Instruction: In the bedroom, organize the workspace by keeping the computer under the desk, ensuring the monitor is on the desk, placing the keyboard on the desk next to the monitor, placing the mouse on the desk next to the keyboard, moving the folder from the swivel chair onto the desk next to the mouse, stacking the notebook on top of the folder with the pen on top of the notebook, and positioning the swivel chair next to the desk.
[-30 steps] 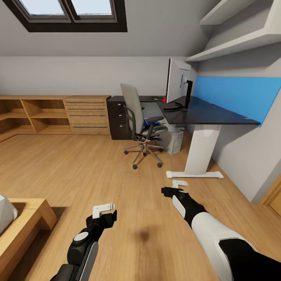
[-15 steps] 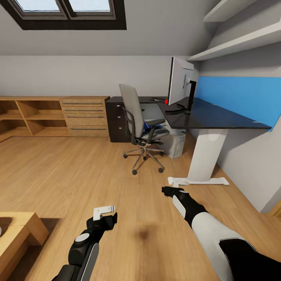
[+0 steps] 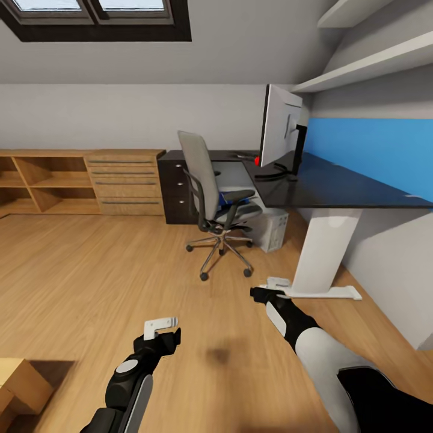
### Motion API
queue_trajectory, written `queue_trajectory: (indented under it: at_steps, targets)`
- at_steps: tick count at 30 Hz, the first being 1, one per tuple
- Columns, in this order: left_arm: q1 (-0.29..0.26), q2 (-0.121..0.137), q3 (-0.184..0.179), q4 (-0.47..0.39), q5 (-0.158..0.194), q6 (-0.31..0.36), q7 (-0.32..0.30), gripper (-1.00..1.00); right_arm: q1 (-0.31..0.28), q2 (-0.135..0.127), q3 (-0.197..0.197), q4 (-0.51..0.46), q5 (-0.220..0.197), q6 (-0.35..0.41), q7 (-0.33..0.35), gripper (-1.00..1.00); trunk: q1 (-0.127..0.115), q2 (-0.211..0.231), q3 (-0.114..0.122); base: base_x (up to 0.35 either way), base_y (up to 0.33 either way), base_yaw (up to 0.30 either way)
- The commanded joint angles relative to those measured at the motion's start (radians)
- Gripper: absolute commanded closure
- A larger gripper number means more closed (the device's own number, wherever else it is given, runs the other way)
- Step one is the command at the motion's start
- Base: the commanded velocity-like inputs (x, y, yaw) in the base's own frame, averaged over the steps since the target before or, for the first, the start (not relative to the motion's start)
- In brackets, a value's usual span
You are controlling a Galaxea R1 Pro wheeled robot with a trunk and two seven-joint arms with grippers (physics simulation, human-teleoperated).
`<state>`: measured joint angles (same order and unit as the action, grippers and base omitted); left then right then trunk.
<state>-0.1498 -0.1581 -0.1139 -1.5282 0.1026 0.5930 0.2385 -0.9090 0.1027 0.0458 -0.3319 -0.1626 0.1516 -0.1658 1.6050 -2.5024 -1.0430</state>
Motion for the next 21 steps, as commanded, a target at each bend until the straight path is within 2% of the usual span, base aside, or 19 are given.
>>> queue_trajectory:
  at_steps: [1,5,7,8,13,21]
  targets:
    - [-0.001,0.000,-0.001,-0.002,0.011,0.004,0.009,-1.00,0.000,0.000,0.005,0.001,-0.008,-0.015,-0.006,-1.00,0.000,0.000,-0.001,0.320,-0.080,0.000]
    - [-0.001,0.001,0.000,-0.001,0.011,0.004,0.009,-1.00,0.001,0.000,0.005,0.023,-0.007,-0.085,-0.021,-1.00,0.000,0.000,-0.001,0.320,-0.081,0.000]
    - [-0.001,0.001,0.000,-0.001,0.010,0.004,0.010,-1.00,0.001,0.001,0.005,0.040,-0.007,-0.147,-0.066,-1.00,0.000,0.000,-0.001,0.320,-0.082,0.000]
    - [-0.001,0.001,0.000,-0.001,0.010,0.004,0.010,-1.00,0.001,0.003,0.005,0.065,-0.008,-0.228,-0.100,-1.00,0.000,0.000,-0.001,0.320,-0.082,0.000]
    - [-0.001,0.002,0.002,-0.001,0.009,0.003,0.010,-1.00,0.001,0.004,0.009,0.109,-0.008,-0.354,-0.116,-1.00,0.000,0.000,-0.001,0.320,-0.070,0.000]
    - [-0.001,0.002,0.009,-0.003,0.011,0.002,0.010,-1.00,0.001,0.006,0.007,0.114,-0.013,-0.374,-0.117,-1.00,0.000,0.000,-0.001,0.321,0.095,0.000]
